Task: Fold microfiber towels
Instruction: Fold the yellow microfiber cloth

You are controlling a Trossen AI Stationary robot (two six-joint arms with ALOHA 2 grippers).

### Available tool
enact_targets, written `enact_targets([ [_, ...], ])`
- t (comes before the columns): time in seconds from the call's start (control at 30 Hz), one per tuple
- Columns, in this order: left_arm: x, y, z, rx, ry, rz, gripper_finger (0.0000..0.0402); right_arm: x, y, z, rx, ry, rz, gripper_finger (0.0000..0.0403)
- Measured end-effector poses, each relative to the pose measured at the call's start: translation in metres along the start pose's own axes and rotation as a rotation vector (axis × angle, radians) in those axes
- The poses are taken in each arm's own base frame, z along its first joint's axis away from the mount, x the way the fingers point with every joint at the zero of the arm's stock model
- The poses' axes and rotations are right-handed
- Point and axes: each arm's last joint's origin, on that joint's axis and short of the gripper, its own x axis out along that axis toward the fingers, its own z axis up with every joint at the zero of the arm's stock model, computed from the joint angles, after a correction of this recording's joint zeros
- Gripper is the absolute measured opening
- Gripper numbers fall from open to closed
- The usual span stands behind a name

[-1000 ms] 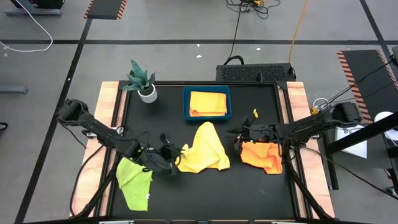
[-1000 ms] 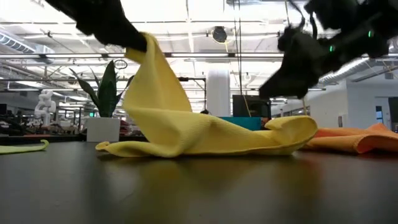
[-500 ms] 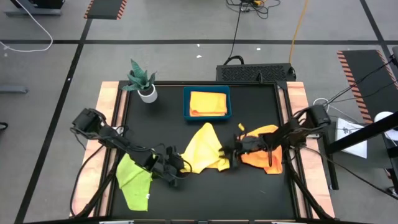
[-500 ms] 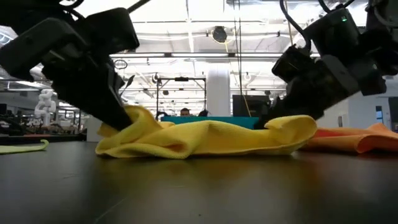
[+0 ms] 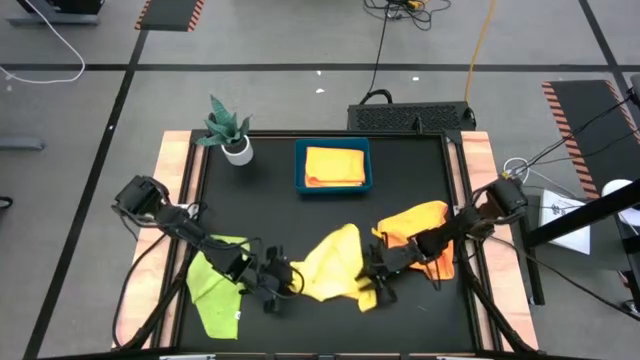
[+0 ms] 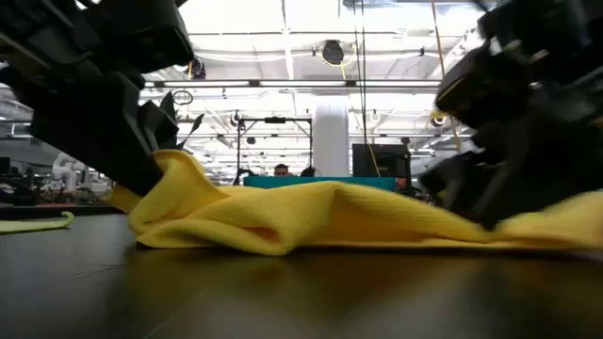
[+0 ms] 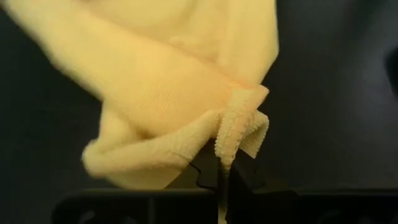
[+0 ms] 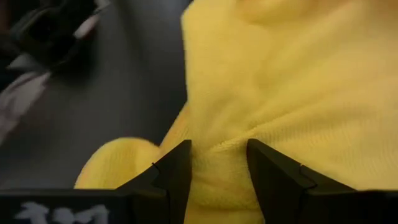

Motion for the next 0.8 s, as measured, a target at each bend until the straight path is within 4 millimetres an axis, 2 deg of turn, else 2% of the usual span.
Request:
enact_targets([
  [0.07, -0.001, -0.002, -0.001, 0.007, 0.001, -0.006, 0.0012, -0.006, 0.005, 0.005, -0.007, -0.016, 0.025, 0.0148],
  [0.2, -0.001, -0.004, -0.003, 0.014, 0.007, -0.009, 0.0004, -0.025, 0.009, 0.028, -0.026, -0.108, 0.030, 0.0148],
  [0.27, -0.001, -0.004, -0.003, 0.015, 0.007, -0.009, 0.0007, -0.036, 0.009, 0.037, -0.060, -0.155, -0.029, 0.0148],
  [0.33, -0.001, -0.005, -0.003, 0.015, 0.005, -0.011, 0.0011, -0.047, 0.004, 0.046, -0.083, -0.207, -0.165, 0.0148],
  [0.43, -0.001, -0.005, -0.003, 0.019, 0.005, -0.011, 0.0010, -0.057, -0.013, 0.050, -0.075, -0.212, -0.385, 0.0148],
  [0.5, -0.001, -0.005, -0.003, 0.025, 0.003, -0.011, 0.0004, -0.059, -0.028, 0.049, -0.049, -0.181, -0.444, 0.0148],
  [0.67, -0.001, -0.005, -0.003, 0.028, 0.005, -0.009, 0.0010, -0.052, -0.067, 0.043, 0.034, -0.109, -0.373, 0.0148],
  [0.8, -0.002, -0.004, -0.003, 0.031, 0.004, -0.005, 0.0004, -0.050, -0.089, 0.038, 0.061, -0.076, -0.374, 0.0149],
])
